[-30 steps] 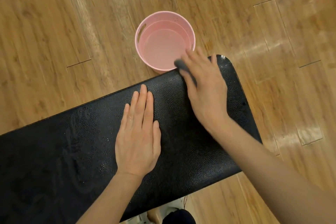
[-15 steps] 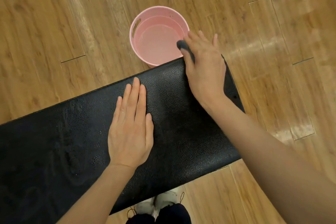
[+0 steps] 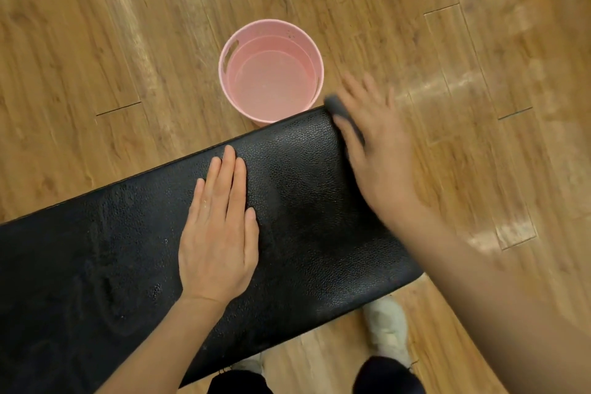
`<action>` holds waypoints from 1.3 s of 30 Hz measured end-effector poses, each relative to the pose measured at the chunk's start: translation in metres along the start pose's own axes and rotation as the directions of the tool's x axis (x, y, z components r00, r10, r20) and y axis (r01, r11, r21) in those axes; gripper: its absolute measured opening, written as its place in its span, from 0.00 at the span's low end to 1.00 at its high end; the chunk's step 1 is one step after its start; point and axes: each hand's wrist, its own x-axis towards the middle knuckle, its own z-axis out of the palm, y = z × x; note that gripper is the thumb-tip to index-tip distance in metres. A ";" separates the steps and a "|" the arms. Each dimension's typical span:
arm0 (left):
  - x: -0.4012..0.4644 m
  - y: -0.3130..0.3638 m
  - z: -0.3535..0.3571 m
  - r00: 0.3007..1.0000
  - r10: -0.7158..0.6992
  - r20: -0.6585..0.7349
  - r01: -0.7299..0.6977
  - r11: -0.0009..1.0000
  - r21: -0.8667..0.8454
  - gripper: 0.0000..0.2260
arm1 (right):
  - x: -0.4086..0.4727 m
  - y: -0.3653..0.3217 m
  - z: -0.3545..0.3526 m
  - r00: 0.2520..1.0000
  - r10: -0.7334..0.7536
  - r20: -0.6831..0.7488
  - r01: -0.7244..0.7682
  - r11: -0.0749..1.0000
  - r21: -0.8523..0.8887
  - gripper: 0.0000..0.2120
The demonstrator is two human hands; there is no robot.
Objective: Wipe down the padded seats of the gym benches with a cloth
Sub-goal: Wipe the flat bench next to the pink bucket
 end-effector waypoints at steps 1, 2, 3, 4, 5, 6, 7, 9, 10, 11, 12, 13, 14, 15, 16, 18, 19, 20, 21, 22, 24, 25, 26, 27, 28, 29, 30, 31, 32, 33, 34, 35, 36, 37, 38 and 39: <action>0.000 -0.001 0.000 1.000 -0.001 -0.004 0.001 1.000 -0.004 0.26 | -0.026 0.003 -0.006 1.000 -0.028 -0.003 0.028 1.000 0.006 0.17; 0.000 -0.001 0.000 1.000 -0.002 -0.006 0.002 1.000 -0.009 0.26 | -0.050 0.005 -0.012 0.999 -0.052 0.010 0.051 0.998 0.019 0.18; 0.001 -0.001 -0.001 1.000 -0.005 -0.007 0.005 1.000 -0.015 0.26 | -0.065 0.011 -0.015 0.997 -0.075 0.036 0.075 0.997 0.018 0.18; 0.002 0.000 -0.002 1.000 -0.009 -0.008 0.008 1.000 -0.020 0.26 | -0.063 0.018 -0.016 0.991 -0.121 0.059 0.120 0.993 0.020 0.18; 0.003 0.000 -0.002 1.000 -0.012 -0.006 0.012 1.000 -0.022 0.26 | -0.048 0.023 -0.017 0.983 -0.173 0.068 0.171 0.985 0.036 0.18; 0.002 0.001 -0.002 1.000 -0.019 -0.001 0.019 0.999 -0.027 0.26 | -0.026 0.024 -0.015 0.979 -0.192 0.073 0.187 0.980 0.064 0.17; 0.001 0.002 -0.002 1.000 -0.024 -0.009 0.024 0.999 -0.026 0.26 | 0.001 0.023 -0.010 0.983 -0.166 0.080 0.157 0.982 0.105 0.15; 0.003 0.001 -0.002 1.000 -0.012 -0.027 0.012 1.000 -0.009 0.26 | 0.041 0.018 -0.005 0.994 -0.064 0.085 0.043 0.973 0.226 0.13; 0.002 0.001 -0.001 1.000 -0.005 -0.024 0.005 1.000 -0.006 0.26 | 0.042 0.019 -0.006 0.997 -0.022 0.080 -0.002 0.959 0.285 0.13; 0.002 0.002 -0.001 1.000 -0.012 -0.026 0.012 1.000 -0.013 0.26 | 0.032 0.022 -0.012 0.997 -0.009 0.080 -0.018 0.944 0.329 0.14; 0.002 0.002 -0.001 0.999 -0.021 -0.034 0.020 1.000 -0.022 0.26 | 0.013 0.028 -0.018 0.997 -0.005 0.073 -0.022 0.932 0.361 0.15; 0.002 0.002 0.000 0.999 -0.023 -0.040 0.022 0.999 -0.030 0.25 | -0.013 0.035 -0.026 0.997 0.013 0.073 -0.041 0.923 0.384 0.16; 0.002 0.002 0.000 0.999 -0.022 -0.048 0.020 0.999 -0.031 0.25 | -0.039 0.041 -0.034 0.997 0.022 0.070 -0.048 0.915 0.401 0.17; 0.002 0.002 0.000 0.998 -0.020 -0.059 0.018 0.999 -0.031 0.25 | -0.058 0.046 -0.039 0.998 0.020 0.068 -0.046 0.913 0.406 0.18; 0.002 0.002 0.000 0.997 -0.017 -0.072 0.014 0.999 -0.032 0.25 | -0.060 0.050 -0.038 0.999 0.001 0.046 -0.019 0.915 0.404 0.17; 0.003 0.001 0.000 0.996 -0.006 -0.086 0.003 0.999 -0.034 0.25 | -0.023 0.045 -0.029 0.998 -0.019 0.052 -0.006 0.891 0.453 0.15; 0.003 0.001 0.001 0.996 -0.003 -0.095 0.000 0.999 -0.037 0.24 | 0.004 0.043 -0.021 0.996 -0.009 0.086 -0.033 0.885 0.464 0.13; 0.002 0.001 0.001 0.994 -0.005 -0.106 0.000 0.999 -0.038 0.24 | 0.032 0.040 -0.016 0.992 0.014 0.126 -0.072 0.879 0.471 0.10; 0.001 0.000 0.002 0.993 -0.006 -0.117 0.001 0.999 -0.040 0.24 | 0.053 0.039 -0.016 0.983 0.037 0.180 -0.122 0.864 0.488 0.09; 0.000 0.000 0.003 0.992 -0.007 -0.124 0.002 0.999 -0.041 0.24 | 0.062 0.040 -0.016 0.976 0.041 0.215 -0.148 0.847 0.510 0.13; -0.001 0.000 0.004 0.990 -0.010 -0.140 0.004 0.999 -0.044 0.24 | 0.050 0.051 -0.020 0.976 -0.002 0.216 -0.126 0.807 0.577 0.20; -0.001 -0.001 0.005 0.990 -0.010 -0.144 0.004 0.999 -0.039 0.24 | 0.034 0.063 -0.022 0.980 -0.016 0.200 -0.111 0.787 0.607 0.20; -0.001 -0.002 0.006 0.990 -0.007 -0.142 0.002 1.000 -0.031 0.24 | 0.016 0.076 -0.021 0.984 -0.018 0.177 -0.099 0.770 0.630 0.19; -0.001 -0.002 0.007 0.991 -0.002 -0.137 -0.001 1.000 -0.020 0.24 | 0.000 0.087 -0.019 0.991 -0.013 0.136 -0.080 0.752 0.654 0.17; -0.003 -0.001 0.007 0.990 0.004 -0.139 -0.005 1.000 0.000 0.24 | -0.011 0.094 -0.016 0.995 -0.016 0.097 -0.054 0.738 0.673 0.16; -0.004 0.002 0.006 0.988 0.014 -0.152 -0.009 1.000 0.030 0.24 | -0.013 0.096 -0.015 0.997 -0.026 0.068 -0.029 0.716 0.698 0.15; -0.005 0.009 0.006 0.985 0.026 -0.173 -0.016 0.998 0.055 0.25 | -0.006 0.092 -0.015 0.997 -0.048 0.057 -0.007 0.703 0.711 0.14; -0.005 0.019 0.007 0.979 0.030 -0.202 -0.018 0.998 0.062 0.25 | 0.007 0.083 -0.017 0.994 -0.083 0.065 0.012 0.705 0.709 0.12; -0.004 0.034 0.009 0.973 0.026 -0.228 -0.016 0.999 0.042 0.26 | 0.022 0.074 -0.019 0.988 -0.128 0.082 0.036 0.719 0.694 0.11; -0.003 0.050 0.012 0.969 0.019 -0.245 -0.017 1.000 0.008 0.27 | 0.037 0.066 -0.021 0.980 -0.168 0.108 0.054 0.742 0.668 0.09; -0.001 0.067 0.018 0.968 0.018 -0.252 -0.025 0.999 -0.023 0.29 | 0.048 0.061 -0.021 0.973 -0.194 0.127 0.064 0.750 0.658 0.09; 0.002 0.085 0.024 0.967 0.024 -0.253 -0.036 0.998 -0.043 0.30 | 0.051 0.061 -0.019 0.970 -0.204 0.133 0.062 0.733 0.678 0.08; 0.004 0.101 0.033 0.967 0.029 -0.251 -0.046 0.997 -0.064 0.30 | 0.047 0.065 -0.016 0.971 -0.208 0.120 0.058 0.689 0.722 0.09; 0.006 0.115 0.041 0.968 0.023 -0.249 -0.046 0.995 -0.090 0.29 | 0.036 0.073 -0.014 0.979 -0.183 0.087 0.052 0.640 0.767 0.09; 0.008 0.126 0.049 0.971 0.007 -0.241 -0.038 0.992 -0.123 0.28 | 0.021 0.083 -0.010 0.988 -0.150 0.037 0.061 0.599 0.799 0.08; 0.008 0.133 0.055 0.971 -0.012 -0.237 -0.025 0.988 -0.151 0.28 | 0.002 0.093 -0.005 0.992 -0.127 -0.010 0.080 0.557 0.827 0.08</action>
